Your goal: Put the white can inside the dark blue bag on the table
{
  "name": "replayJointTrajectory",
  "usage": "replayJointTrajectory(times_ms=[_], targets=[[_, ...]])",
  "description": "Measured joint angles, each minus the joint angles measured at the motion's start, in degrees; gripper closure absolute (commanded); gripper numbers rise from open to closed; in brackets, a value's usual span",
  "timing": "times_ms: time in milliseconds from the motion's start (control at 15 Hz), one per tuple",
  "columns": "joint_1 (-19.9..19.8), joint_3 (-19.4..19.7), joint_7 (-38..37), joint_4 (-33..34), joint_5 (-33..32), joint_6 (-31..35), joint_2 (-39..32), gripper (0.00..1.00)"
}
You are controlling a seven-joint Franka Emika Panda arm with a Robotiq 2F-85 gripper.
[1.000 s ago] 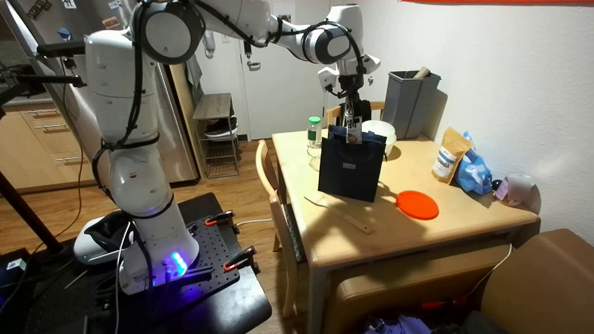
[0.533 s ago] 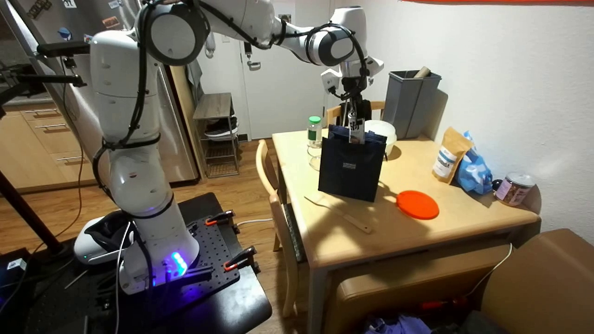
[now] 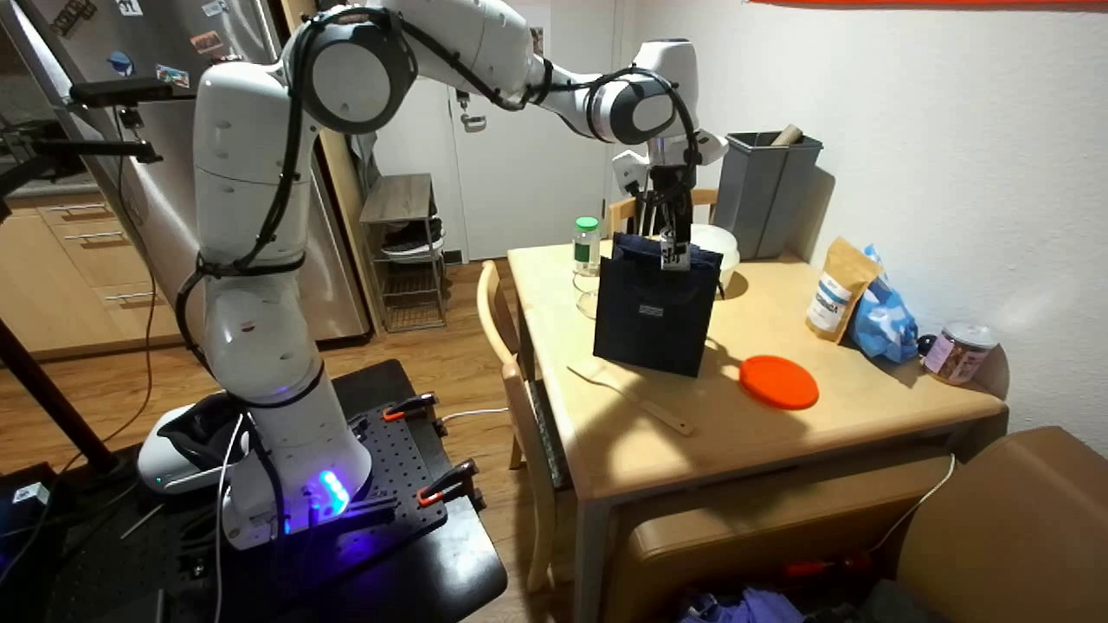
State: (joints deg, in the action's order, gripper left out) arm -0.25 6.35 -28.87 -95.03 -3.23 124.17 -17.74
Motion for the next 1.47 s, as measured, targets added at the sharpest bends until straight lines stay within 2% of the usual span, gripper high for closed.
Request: replayJointTrajectory(times_ms=[1467], targets=[[0.1,0.7,-0.6,0.2,0.1,-2.1,-8.8,0.49]])
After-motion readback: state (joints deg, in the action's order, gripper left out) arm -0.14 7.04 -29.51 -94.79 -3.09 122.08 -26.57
